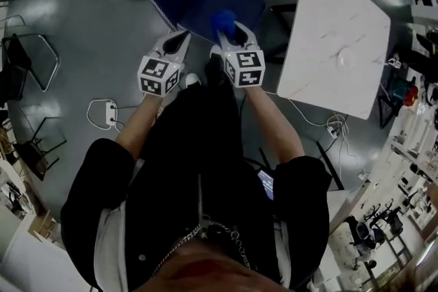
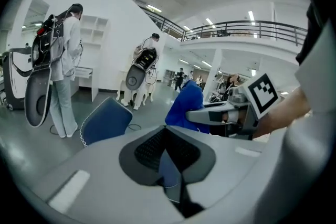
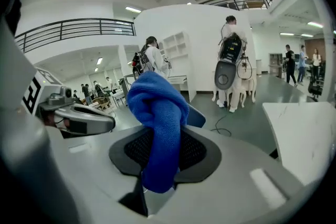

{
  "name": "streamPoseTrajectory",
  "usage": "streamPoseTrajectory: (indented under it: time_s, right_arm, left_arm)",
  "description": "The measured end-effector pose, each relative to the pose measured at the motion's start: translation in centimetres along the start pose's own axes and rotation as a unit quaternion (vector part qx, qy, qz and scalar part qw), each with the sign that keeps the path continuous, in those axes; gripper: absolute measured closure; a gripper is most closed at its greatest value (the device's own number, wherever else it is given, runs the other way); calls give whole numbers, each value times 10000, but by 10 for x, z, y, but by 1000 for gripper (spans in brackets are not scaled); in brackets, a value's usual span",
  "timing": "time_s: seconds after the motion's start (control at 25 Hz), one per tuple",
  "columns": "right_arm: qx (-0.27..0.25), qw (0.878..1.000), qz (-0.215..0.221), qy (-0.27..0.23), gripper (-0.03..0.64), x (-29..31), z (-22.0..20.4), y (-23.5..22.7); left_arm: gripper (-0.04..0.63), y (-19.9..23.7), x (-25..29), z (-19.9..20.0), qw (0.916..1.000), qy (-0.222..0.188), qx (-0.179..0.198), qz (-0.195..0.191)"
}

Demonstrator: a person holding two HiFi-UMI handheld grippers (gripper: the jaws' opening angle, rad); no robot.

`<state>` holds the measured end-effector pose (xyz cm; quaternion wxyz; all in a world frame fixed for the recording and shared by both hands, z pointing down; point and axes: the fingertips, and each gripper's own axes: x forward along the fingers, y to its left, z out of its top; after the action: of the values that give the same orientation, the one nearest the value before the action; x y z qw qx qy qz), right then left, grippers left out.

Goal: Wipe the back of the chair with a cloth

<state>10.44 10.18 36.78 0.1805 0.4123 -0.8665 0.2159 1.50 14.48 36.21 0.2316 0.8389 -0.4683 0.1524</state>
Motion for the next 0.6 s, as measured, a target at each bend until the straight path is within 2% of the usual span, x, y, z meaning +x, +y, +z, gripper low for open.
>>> streamPoseTrajectory:
  time_s: [0.2,0.32,0.6]
  right_arm:
    - [-26,9987,-13,-518,509,-58,17,41]
    - [0,9973,0,-735,511,-88,23,57]
    - [-63,9945,-80,-1038,514,-127,37,76]
  left_arm:
    - [586,-31,-33,23,9982,-425,399,-167]
    - [586,-52,-50,35,9960,-680,508,-282]
    - [586,-82,-86,45,9917,-852,825,-488]
